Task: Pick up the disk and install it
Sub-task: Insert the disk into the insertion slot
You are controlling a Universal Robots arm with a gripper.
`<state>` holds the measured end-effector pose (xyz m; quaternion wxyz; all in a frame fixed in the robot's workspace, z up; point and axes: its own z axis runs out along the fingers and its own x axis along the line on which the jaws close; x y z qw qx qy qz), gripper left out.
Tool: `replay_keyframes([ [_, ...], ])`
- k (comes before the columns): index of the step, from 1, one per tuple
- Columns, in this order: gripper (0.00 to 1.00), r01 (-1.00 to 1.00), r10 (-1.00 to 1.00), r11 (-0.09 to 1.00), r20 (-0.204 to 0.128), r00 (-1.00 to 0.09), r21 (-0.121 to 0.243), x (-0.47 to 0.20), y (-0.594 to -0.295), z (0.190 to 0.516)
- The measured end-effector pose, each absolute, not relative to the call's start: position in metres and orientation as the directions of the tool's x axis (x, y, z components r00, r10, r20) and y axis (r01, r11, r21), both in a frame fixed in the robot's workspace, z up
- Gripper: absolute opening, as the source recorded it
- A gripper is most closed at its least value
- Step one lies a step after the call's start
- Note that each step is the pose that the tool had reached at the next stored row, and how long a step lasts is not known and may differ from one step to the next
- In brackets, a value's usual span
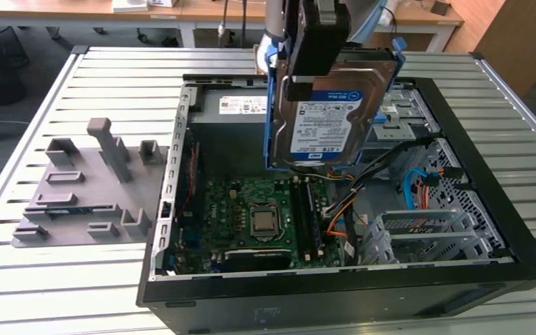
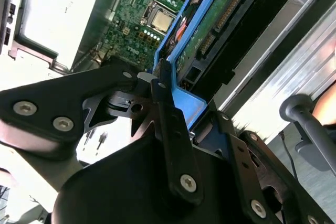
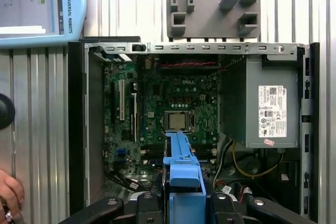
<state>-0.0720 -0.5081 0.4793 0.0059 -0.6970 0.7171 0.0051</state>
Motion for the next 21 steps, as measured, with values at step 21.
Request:
replay_keyframes([
  [21,0.36,-1.000,-0.999,0.028,-0.015,-0.028,-0.001,-0.052,-0.541,0.476],
])
